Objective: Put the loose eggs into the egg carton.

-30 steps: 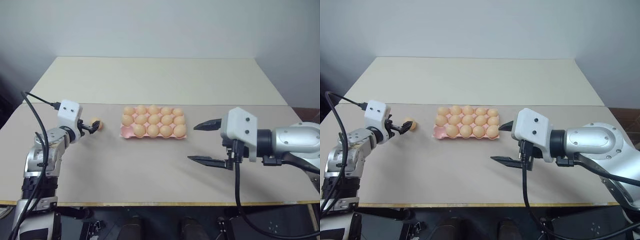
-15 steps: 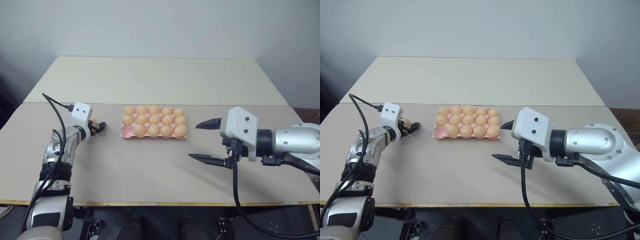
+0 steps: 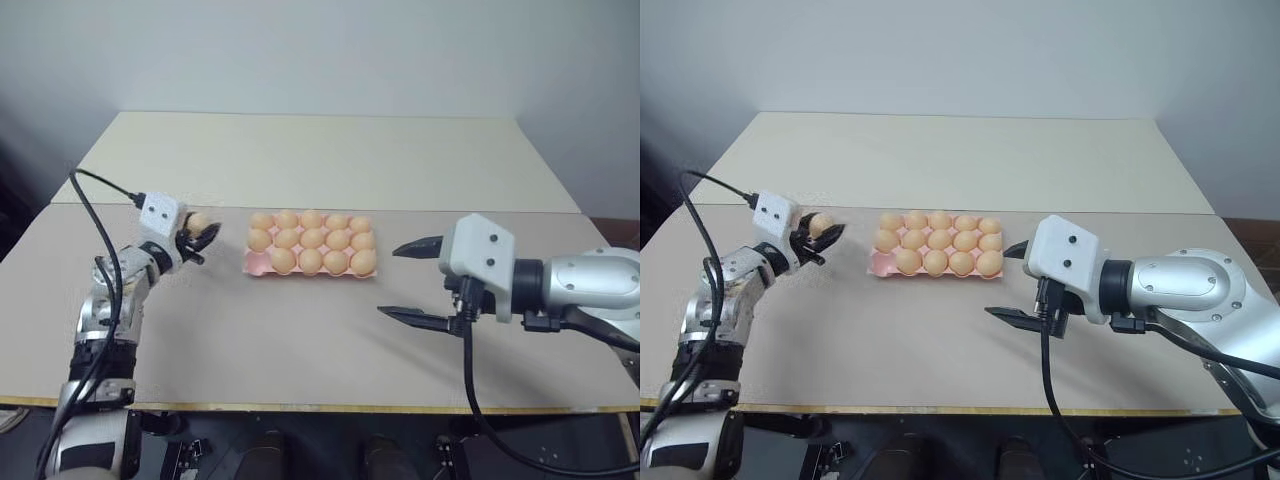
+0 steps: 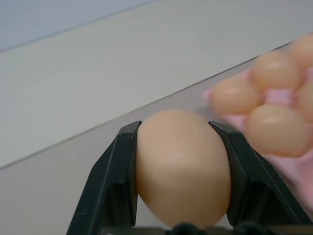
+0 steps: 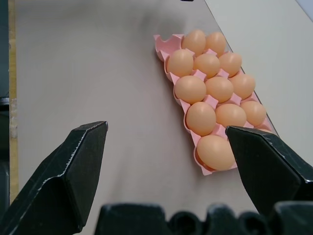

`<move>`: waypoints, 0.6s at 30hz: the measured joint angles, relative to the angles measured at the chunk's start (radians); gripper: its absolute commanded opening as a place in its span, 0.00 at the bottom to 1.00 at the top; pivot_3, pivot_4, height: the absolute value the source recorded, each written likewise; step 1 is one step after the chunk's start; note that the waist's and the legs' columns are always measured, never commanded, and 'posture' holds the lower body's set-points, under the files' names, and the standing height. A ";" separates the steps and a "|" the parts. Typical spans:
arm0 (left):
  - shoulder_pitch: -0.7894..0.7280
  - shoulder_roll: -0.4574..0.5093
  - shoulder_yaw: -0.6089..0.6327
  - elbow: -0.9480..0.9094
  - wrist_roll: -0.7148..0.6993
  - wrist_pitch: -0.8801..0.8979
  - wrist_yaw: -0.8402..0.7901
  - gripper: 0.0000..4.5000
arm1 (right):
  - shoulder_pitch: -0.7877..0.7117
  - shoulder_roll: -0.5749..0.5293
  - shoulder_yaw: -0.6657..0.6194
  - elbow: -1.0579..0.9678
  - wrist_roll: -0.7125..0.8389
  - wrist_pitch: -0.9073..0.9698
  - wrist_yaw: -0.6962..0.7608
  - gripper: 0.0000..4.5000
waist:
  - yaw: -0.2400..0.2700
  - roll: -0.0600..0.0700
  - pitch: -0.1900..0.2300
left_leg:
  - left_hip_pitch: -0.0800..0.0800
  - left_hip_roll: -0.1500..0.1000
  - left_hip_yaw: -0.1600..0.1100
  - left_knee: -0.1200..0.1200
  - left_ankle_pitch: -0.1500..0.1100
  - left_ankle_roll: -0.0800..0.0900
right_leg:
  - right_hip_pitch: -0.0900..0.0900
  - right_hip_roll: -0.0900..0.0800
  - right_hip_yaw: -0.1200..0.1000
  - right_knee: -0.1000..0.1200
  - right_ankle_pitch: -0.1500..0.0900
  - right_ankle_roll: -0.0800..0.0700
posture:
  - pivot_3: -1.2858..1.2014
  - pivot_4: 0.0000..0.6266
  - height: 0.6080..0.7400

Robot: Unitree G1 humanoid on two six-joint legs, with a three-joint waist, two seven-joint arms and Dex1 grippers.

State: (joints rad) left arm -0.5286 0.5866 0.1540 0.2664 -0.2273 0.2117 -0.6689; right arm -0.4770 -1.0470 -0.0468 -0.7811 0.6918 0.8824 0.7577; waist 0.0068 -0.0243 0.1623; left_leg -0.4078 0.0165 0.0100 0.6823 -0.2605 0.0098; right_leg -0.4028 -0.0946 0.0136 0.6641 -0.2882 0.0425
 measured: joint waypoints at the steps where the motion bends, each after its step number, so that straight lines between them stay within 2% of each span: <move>1: 0.010 0.000 -0.003 -0.013 -0.011 -0.006 -0.028 0.42 | -0.005 0.000 0.001 0.000 -0.003 0.000 0.000 1.00 | 0.000 0.000 0.000 | 0.000 0.000 0.000 0.000 0.000 0.000 | 0.000 0.000 0.000 0.000 0.000 0.000 | 0.52 0.24 1.00; 7: 0.035 0.016 -0.070 -0.055 -0.052 -0.022 -0.239 0.42 | -0.054 -0.011 0.001 -0.037 -0.001 0.002 -0.002 1.00 | -0.003 0.000 0.000 | 0.001 0.000 0.000 0.000 0.000 0.000 | 0.001 0.001 0.000 0.000 0.000 0.000 | 0.52 0.24 1.00; 13: -0.033 0.013 -0.097 0.010 -0.047 -0.046 -0.281 0.42 | -0.032 -0.011 -0.005 -0.067 0.000 0.029 -0.027 1.00 | -0.001 0.000 0.000 | 0.001 0.000 0.000 0.001 0.000 0.000 | 0.001 0.001 0.000 0.000 0.000 0.000 | 0.52 0.24 1.00; 18: -0.068 0.001 -0.119 0.067 -0.032 -0.114 -0.313 0.76 | -0.009 -0.011 -0.009 -0.078 -0.001 0.043 -0.046 1.00 | -0.001 0.000 0.000 | 0.001 0.000 0.000 0.001 0.000 0.000 | 0.001 0.001 0.000 0.000 0.000 0.000 | 0.52 0.24 1.00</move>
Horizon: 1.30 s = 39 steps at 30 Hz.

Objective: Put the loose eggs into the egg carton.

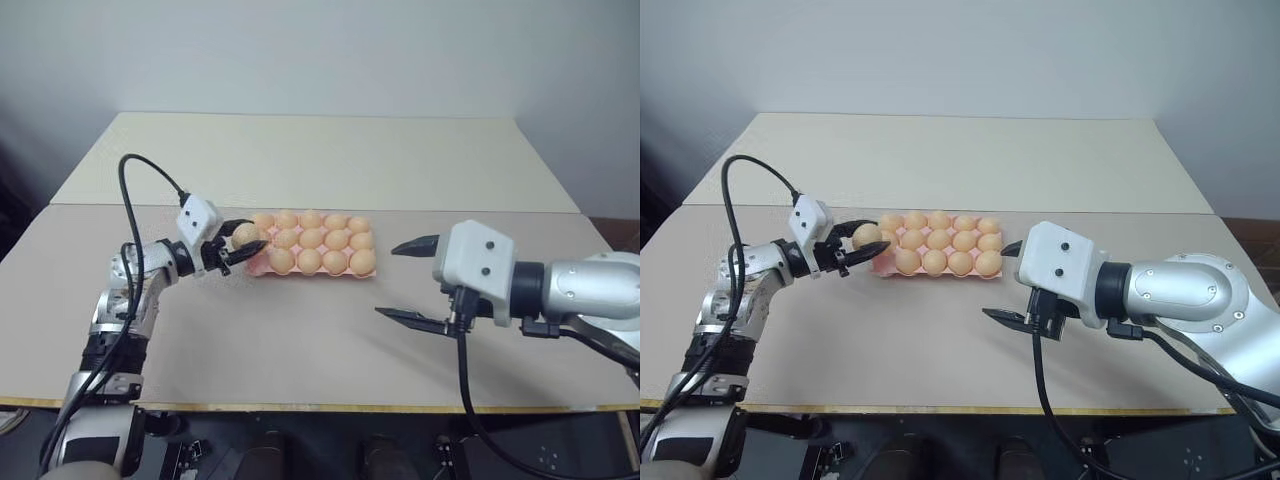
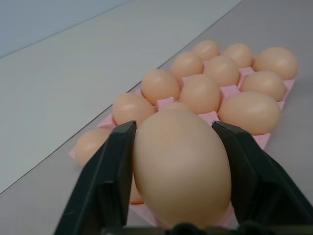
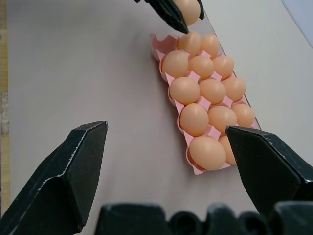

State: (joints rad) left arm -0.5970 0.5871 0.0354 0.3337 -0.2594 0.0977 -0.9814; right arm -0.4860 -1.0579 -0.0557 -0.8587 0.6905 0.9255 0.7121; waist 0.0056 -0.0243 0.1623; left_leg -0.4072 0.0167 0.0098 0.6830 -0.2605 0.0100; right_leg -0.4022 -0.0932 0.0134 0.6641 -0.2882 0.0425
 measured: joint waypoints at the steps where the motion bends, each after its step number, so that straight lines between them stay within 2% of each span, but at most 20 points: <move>1: -0.002 -0.008 0.000 0.008 0.006 -0.011 0.008 0.83 | 0.002 0.000 0.000 -0.001 0.000 0.000 -0.002 1.00 | 0.000 0.000 0.000 | 0.000 0.000 0.000 0.000 0.000 0.000 | 0.000 0.000 0.000 0.000 0.000 0.000 | 0.52 0.24 1.00; 10: -0.020 -0.022 0.045 0.033 -0.022 -0.044 0.025 0.83 | 0.024 -0.001 -0.010 -0.005 0.000 0.001 -0.007 1.00 | -0.002 0.000 0.000 | 0.000 0.000 0.000 0.000 0.000 0.000 | 0.000 0.000 0.000 0.000 0.000 0.000 | 0.52 0.24 1.00; 15: 0.022 0.083 0.103 -0.053 -0.064 -0.008 -0.010 0.83 | 0.030 -0.012 -0.016 -0.003 0.000 0.001 -0.001 1.00 | -0.012 0.000 0.000 | 0.000 0.001 0.000 0.000 0.000 0.000 | 0.000 0.000 0.000 0.000 0.000 0.000 | 0.52 0.24 1.00; 21: 0.205 0.237 0.202 -0.251 -0.174 0.099 -0.115 0.83 | 0.052 -0.033 -0.046 0.010 -0.001 -0.005 0.031 1.00 | -0.019 0.000 0.000 | 0.001 0.002 0.000 -0.001 0.000 0.000 | 0.000 0.000 0.000 0.000 0.000 0.000 | 0.52 0.24 1.00; 26: 0.408 0.376 0.368 -0.414 -0.236 0.181 -0.165 0.83 | 0.110 -0.075 -0.122 0.089 -0.002 -0.059 0.133 1.00 | -0.018 0.000 0.000 | 0.002 0.002 0.000 -0.001 0.000 0.000 | 0.001 0.000 0.000 -0.001 0.000 0.000 | 0.52 0.24 1.00; 35: 0.643 0.444 0.637 -0.577 -0.315 0.301 -0.232 0.83 | 0.237 -0.177 -0.296 0.268 -0.024 -0.187 0.397 1.00 | -0.015 0.000 0.000 | 0.003 0.002 0.001 -0.003 0.000 0.000 | 0.002 0.000 0.000 -0.001 0.000 0.000 | 0.52 0.24 1.00; 39: 0.685 0.448 0.693 -0.603 -0.330 0.329 -0.248 0.83 | 0.282 -0.191 -0.321 0.299 -0.058 -0.238 0.453 1.00 | -0.016 0.000 0.000 | 0.008 0.003 0.001 -0.003 0.000 0.000 | 0.007 0.000 0.000 -0.002 0.000 0.000 | 0.52 0.24 1.00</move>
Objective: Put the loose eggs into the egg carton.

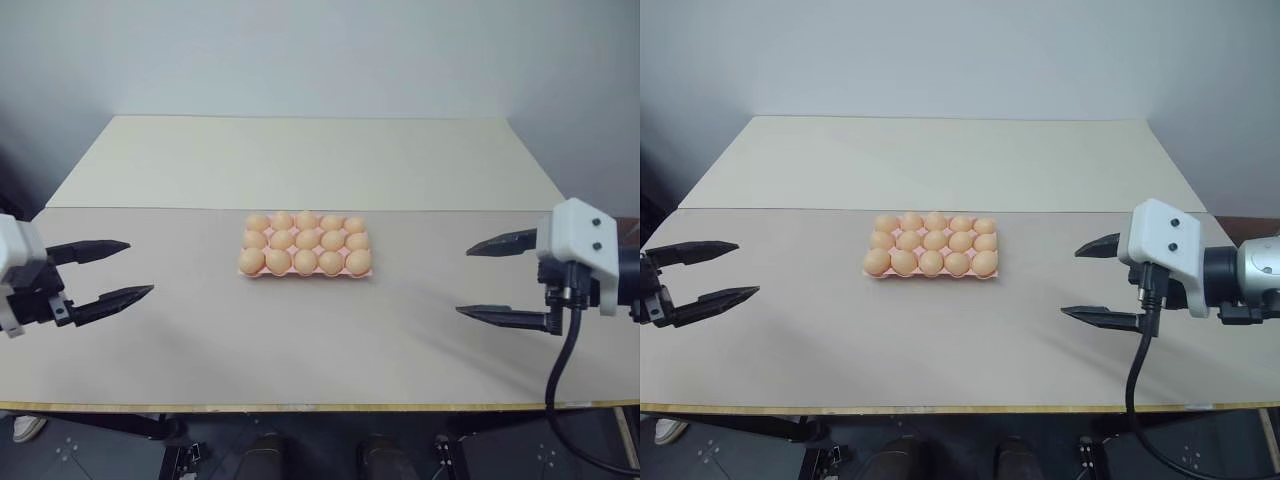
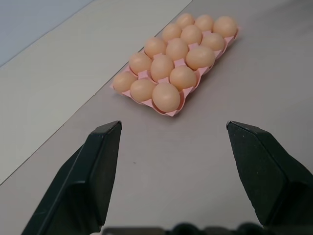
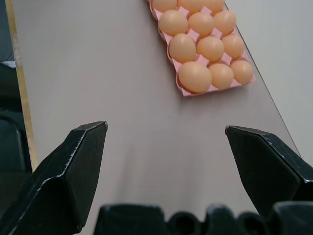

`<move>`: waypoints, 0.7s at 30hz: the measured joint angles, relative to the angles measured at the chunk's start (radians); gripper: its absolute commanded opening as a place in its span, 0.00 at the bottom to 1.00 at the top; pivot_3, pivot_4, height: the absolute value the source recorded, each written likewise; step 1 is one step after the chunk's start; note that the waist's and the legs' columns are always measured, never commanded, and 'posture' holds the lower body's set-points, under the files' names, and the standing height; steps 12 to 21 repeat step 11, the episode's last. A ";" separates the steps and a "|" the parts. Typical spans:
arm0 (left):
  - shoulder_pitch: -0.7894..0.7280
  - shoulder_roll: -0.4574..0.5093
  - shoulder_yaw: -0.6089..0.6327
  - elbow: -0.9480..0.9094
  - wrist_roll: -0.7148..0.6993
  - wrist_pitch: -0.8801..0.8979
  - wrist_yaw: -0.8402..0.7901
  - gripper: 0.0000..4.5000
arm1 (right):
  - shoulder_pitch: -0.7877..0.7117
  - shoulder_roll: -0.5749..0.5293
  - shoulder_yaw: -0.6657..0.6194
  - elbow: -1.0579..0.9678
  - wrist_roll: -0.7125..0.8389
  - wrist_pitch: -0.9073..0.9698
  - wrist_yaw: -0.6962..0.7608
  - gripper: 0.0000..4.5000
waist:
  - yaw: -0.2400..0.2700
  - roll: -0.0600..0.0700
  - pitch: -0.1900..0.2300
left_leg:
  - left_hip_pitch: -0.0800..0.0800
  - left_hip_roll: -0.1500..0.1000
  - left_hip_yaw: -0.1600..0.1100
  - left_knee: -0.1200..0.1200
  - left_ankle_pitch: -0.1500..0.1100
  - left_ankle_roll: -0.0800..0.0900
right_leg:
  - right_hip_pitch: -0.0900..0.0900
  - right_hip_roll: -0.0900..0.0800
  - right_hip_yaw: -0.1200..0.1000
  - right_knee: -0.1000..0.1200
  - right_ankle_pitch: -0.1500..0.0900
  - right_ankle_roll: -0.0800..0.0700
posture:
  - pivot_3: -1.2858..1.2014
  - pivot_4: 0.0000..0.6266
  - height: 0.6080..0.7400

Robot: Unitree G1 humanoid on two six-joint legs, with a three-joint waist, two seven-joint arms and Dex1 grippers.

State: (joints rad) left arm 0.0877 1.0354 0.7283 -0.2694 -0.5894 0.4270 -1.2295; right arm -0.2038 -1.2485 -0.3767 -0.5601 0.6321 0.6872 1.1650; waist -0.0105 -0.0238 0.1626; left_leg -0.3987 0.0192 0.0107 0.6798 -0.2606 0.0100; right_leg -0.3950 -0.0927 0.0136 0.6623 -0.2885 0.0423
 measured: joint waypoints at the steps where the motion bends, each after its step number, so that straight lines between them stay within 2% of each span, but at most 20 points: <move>1: 0.002 0.003 0.002 0.000 0.000 0.005 -0.001 0.83 | 0.011 0.000 -0.002 0.001 -0.006 -0.008 0.006 1.00 | 0.000 0.000 0.000 | 0.001 0.000 0.000 0.000 0.000 0.000 | 0.001 0.000 0.000 0.000 0.000 0.000 | 0.52 0.24 1.00; 21: 0.015 0.024 0.042 -0.044 -0.008 0.057 0.013 0.83 | 0.039 0.006 -0.002 0.008 -0.031 -0.040 0.012 1.00 | -0.001 0.000 0.000 | 0.002 0.001 0.000 -0.001 0.000 0.000 | 0.003 0.000 0.000 -0.003 0.000 0.000 | 0.52 0.24 1.00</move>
